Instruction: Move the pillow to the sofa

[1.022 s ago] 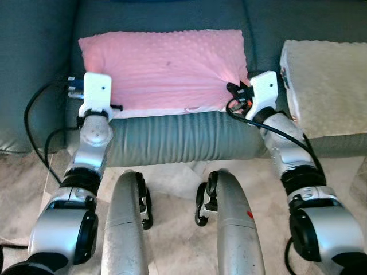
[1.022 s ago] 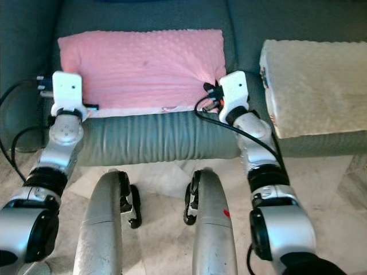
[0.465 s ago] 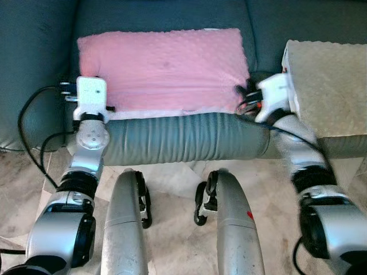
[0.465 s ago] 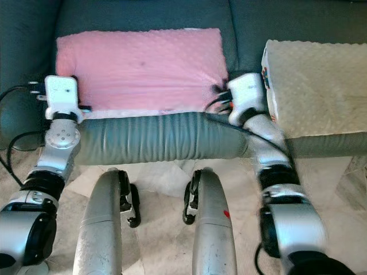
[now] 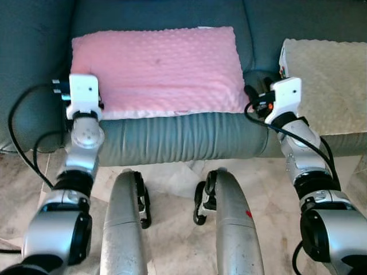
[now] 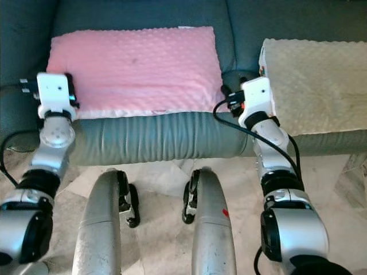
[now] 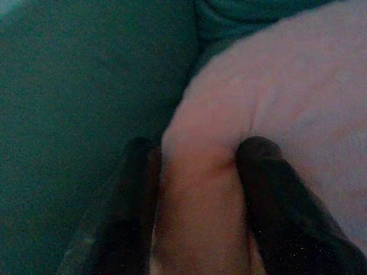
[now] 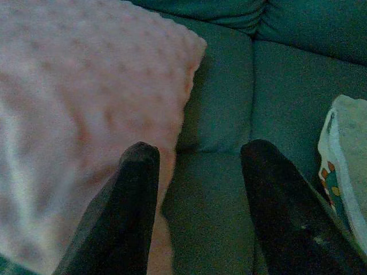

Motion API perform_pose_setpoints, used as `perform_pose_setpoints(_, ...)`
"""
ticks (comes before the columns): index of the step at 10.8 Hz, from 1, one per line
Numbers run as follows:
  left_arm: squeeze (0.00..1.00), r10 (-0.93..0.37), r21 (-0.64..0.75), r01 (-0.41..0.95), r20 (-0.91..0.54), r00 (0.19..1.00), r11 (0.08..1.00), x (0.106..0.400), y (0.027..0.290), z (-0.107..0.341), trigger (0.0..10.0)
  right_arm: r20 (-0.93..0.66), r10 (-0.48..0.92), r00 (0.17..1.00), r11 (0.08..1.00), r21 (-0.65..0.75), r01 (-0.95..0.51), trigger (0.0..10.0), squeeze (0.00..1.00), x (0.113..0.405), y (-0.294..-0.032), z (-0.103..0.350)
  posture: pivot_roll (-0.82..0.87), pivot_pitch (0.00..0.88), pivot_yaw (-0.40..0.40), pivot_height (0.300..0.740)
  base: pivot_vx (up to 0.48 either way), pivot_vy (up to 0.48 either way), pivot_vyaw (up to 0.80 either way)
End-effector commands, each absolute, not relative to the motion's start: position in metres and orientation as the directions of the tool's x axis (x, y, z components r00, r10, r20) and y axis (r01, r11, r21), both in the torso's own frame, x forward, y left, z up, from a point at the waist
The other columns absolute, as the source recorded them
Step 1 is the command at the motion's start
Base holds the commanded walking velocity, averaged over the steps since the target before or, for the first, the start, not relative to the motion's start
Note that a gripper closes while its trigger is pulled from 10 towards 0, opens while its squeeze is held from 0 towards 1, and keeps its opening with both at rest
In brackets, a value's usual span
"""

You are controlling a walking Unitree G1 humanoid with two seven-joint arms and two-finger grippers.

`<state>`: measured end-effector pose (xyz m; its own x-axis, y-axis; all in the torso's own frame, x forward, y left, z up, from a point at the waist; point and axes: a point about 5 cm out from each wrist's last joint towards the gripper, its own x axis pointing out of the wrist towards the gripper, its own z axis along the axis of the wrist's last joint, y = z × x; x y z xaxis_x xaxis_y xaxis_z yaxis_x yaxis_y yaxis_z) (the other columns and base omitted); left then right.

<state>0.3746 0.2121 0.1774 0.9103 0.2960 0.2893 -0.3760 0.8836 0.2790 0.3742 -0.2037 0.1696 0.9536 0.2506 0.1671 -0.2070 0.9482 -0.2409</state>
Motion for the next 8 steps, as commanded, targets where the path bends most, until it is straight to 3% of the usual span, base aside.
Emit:
perform_pose_setpoints(1,1.0,0.329,0.297,-0.398,0.255,0.909,0.868,0.371,0.22,0.167,10.0,0.137,0.225,0.965,0.957,-0.215,-0.193,10.0,1.0,0.369,-0.206,0.155,0.0,0.435,-0.048,0.628,0.0,0.0,0.0)
perform_pose_setpoints(8,1.0,0.357,0.29,-0.443,0.306,0.883,0.848,0.356,0.235,0.166,10.0,0.134,0.211,0.968,0.973,-0.124,-0.195,10.0,1.0,0.343,-0.185,0.117,-0.01,0.258,-0.037,0.628,0.0,0.0,0.0)
